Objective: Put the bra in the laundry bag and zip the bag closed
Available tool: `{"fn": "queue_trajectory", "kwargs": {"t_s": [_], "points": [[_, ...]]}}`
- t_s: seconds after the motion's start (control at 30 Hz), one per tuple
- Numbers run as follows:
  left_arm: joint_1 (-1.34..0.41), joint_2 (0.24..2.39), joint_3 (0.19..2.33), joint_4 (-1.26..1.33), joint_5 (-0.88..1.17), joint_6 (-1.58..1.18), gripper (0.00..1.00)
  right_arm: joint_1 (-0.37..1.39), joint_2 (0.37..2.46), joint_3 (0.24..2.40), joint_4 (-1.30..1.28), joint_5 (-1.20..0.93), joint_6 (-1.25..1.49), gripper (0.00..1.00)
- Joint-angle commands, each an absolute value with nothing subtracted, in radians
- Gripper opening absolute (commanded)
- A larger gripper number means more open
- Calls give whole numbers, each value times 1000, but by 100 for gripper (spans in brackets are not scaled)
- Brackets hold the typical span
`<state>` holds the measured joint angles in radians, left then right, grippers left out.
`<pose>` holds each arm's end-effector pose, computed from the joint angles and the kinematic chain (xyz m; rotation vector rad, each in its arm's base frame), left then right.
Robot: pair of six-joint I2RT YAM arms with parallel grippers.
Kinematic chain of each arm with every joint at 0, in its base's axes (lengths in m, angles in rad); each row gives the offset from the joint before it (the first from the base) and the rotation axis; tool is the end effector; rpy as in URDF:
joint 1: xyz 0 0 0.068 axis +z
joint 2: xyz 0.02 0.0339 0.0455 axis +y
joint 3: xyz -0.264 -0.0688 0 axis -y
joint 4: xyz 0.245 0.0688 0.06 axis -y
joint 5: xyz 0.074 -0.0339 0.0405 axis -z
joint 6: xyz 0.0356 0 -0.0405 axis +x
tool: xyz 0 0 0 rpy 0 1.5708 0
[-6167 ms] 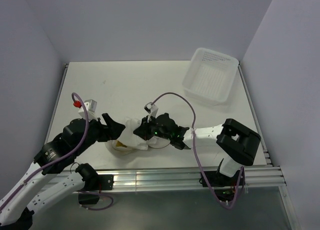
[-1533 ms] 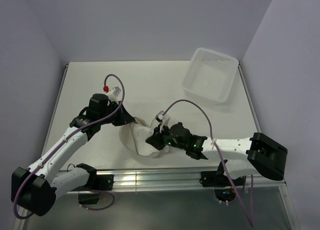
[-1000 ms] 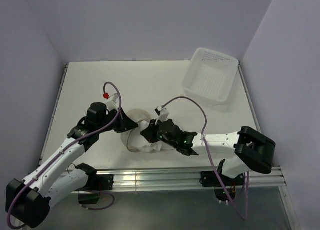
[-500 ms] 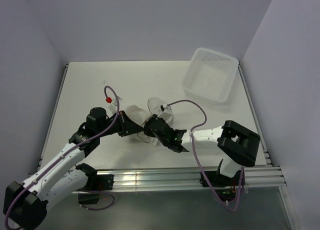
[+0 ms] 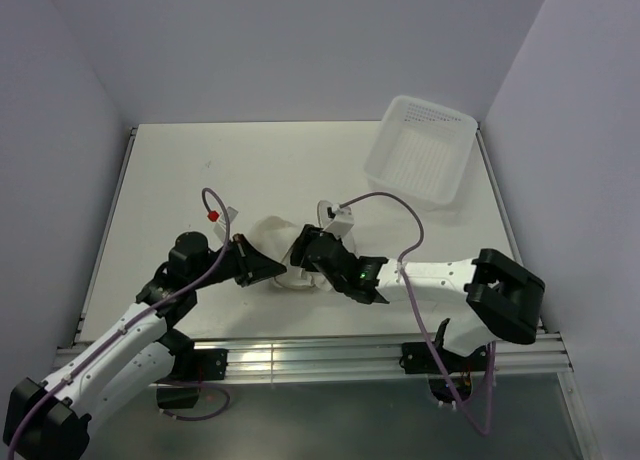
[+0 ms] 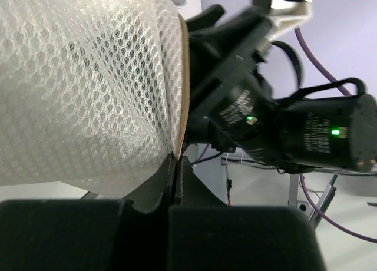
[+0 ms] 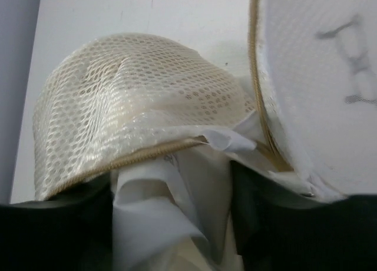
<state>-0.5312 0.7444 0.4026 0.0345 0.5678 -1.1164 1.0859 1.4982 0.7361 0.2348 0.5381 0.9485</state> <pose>0.1420 -0.1056 0.2353 -0.1800 2.1843 -1.5758 0.1606 0.2656 0.1984 0.1851 2.0854 0.7114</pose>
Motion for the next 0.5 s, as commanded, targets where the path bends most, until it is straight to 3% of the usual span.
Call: {"fn": "queue_trajectory", "kwargs": {"t_s": [0.0, 0.03, 0.47], "points": [[-541, 689, 387, 43, 510, -1124, 0, 1075, 1402, 759, 135, 566, 842, 66], [-540, 681, 382, 31, 497, -1123, 0, 1075, 1376, 758, 121, 549, 825, 71], [-522, 683, 402, -58, 426, -1035, 0, 1052, 1266, 792, -20, 335, 673, 89]]}}
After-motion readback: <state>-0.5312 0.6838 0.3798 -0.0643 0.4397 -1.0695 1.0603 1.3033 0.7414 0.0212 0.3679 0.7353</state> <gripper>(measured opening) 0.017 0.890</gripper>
